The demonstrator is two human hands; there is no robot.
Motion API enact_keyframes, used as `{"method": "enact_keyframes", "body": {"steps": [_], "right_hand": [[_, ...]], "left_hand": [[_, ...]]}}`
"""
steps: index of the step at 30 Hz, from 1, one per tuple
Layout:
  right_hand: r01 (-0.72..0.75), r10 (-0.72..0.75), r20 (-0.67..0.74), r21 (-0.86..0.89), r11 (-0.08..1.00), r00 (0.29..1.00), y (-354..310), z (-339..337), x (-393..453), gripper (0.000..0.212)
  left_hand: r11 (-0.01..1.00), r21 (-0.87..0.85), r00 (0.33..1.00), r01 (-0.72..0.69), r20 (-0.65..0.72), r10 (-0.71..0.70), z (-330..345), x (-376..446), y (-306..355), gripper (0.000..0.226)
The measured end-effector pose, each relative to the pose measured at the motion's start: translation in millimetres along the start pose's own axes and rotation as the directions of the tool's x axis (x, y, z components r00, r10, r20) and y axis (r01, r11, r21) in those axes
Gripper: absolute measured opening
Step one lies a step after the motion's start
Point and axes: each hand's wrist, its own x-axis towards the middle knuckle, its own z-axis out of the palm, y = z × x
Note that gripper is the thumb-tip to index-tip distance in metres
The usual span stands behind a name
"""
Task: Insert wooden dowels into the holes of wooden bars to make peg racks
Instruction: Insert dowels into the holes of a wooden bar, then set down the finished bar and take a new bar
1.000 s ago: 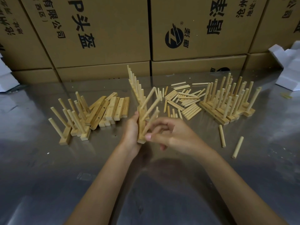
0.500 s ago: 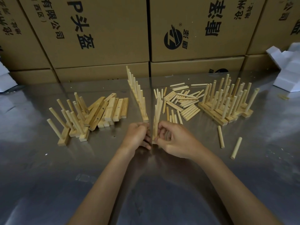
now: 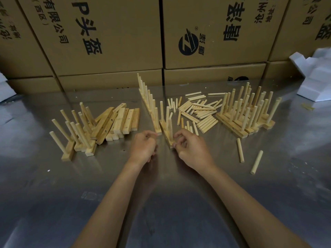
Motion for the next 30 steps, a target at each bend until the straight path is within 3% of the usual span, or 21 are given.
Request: {"method": "enact_keyframes", "body": {"steps": [2, 6, 10, 13, 16, 19, 23, 30], "right_hand": [[-0.056, 0.058, -0.027, 0.063, 0.996, 0.998, -2.3, 5.0, 4.0, 0.034], [-0.133, 0.109, 0.139, 0.179, 0.975, 0.984, -3.5, 11.0, 6.8, 0.054], [-0.134, 0.111, 0.111, 0.218, 0.967, 0.988, -0.4, 12.6, 7.7, 0.048], [-0.128, 0.124, 0.032, 0.251, 0.959, 0.992, 1.5, 11.7, 8.8, 0.035], [-0.138, 0.138, 0.020, 0.264, 0.954, 0.990, 3.5, 11.2, 6.8, 0.028], [-0.131, 0.132, 0.014, 0.266, 0.955, 0.991, 3.6, 11.7, 4.0, 0.026], [-0.131, 0.130, 0.023, 0.254, 0.958, 0.991, 3.9, 10.8, 2.4, 0.025], [-0.114, 0.110, 0.028, 0.245, 0.963, 0.993, 3.9, 10.9, 1.0, 0.025]], "left_hand": [[1.000, -0.003, 1.000, -0.010, -0.009, 0.010, 0.5, 0.5, -0.7, 0.023], [1.000, 0.000, 0.999, -0.032, -0.024, 0.032, 0.3, 2.3, -3.9, 0.024], [0.998, 0.040, 0.997, -0.052, -0.050, 0.054, -3.0, 8.4, -8.3, 0.025], [0.965, 0.239, 0.976, -0.107, -0.162, 0.148, -9.2, 13.2, -14.3, 0.027], [0.811, 0.555, 0.880, -0.184, -0.274, 0.387, -18.0, 16.6, -24.1, 0.032], [0.688, 0.720, 0.834, -0.094, -0.321, 0.449, -29.1, 22.5, -29.5, 0.042], [0.717, 0.697, 0.841, -0.008, -0.383, 0.382, -41.4, 28.3, -32.5, 0.051], [0.821, 0.571, 0.838, 0.003, -0.450, 0.310, -53.4, 36.0, -44.2, 0.028]]}}
